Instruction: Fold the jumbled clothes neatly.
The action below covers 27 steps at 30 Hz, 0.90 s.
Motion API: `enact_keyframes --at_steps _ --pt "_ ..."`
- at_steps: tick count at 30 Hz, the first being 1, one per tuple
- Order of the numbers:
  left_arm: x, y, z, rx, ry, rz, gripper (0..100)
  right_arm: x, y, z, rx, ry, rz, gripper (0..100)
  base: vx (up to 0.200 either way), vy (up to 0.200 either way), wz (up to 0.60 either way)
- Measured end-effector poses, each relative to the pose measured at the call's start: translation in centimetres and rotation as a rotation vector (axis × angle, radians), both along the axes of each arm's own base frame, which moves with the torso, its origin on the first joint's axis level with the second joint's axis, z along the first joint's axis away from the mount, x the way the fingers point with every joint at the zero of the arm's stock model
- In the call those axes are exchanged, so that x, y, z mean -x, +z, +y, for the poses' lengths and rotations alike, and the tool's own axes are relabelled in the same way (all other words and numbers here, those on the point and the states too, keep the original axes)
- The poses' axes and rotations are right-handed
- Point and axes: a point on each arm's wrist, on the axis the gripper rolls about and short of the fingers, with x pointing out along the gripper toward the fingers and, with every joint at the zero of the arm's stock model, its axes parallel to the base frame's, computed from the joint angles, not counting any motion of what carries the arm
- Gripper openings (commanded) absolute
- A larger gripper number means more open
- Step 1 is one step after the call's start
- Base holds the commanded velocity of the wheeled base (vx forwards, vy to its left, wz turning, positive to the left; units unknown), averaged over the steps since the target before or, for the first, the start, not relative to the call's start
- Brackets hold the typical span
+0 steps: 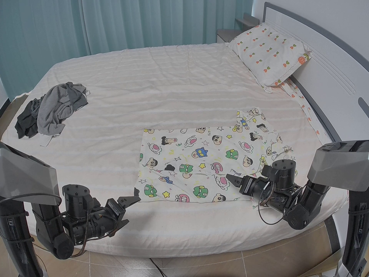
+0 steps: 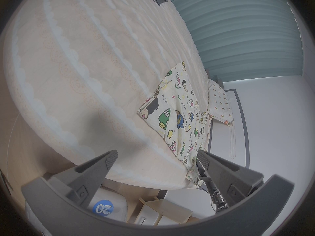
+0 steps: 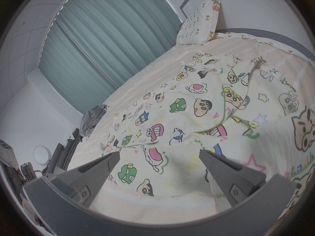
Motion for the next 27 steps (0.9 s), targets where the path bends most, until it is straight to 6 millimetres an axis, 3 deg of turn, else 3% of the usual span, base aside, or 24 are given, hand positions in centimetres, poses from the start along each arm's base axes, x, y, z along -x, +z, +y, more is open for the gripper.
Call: enact_keyframes --at_steps 9,19,27 --pt "0.0 0.0 0.0 0.0 -0.001 0.0 100 0.6 0.1 -0.3 -0.003 0.006 -0.009 100 0.0 0.0 0.0" --pt "0.0 0.0 0.0 0.0 -0.001 0.0 100 -0.7 -0.1 0.2 -0.01 0.007 -0.022 100 0.0 0.0 0.0" --pt "0.0 0.0 0.0 0.0 -0.001 0.0 100 -2.8 -0.1 0.2 -0.01 -0.018 -0.022 100 0.0 0.0 0.0"
